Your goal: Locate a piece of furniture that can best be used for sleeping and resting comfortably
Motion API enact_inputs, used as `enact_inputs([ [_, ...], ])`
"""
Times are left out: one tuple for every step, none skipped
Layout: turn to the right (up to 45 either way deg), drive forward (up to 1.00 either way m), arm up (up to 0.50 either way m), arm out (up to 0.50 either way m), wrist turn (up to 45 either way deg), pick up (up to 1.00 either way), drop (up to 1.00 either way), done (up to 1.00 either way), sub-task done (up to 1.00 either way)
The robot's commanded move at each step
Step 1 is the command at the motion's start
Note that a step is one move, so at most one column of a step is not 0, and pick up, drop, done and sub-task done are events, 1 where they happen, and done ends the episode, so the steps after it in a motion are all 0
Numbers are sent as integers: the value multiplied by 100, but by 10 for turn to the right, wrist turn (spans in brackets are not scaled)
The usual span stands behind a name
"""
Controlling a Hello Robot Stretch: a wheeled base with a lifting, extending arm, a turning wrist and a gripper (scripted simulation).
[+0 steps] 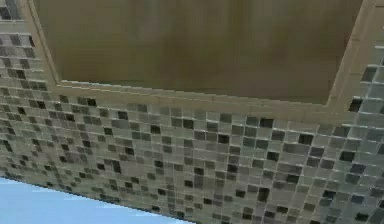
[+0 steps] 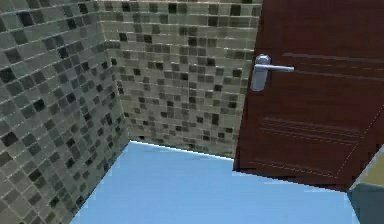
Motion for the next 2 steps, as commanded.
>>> enact_inputs([
  [-300,0,0,0,0,0,0,0,0],
  [0,40,0,0,0,0,0,0,0],
])
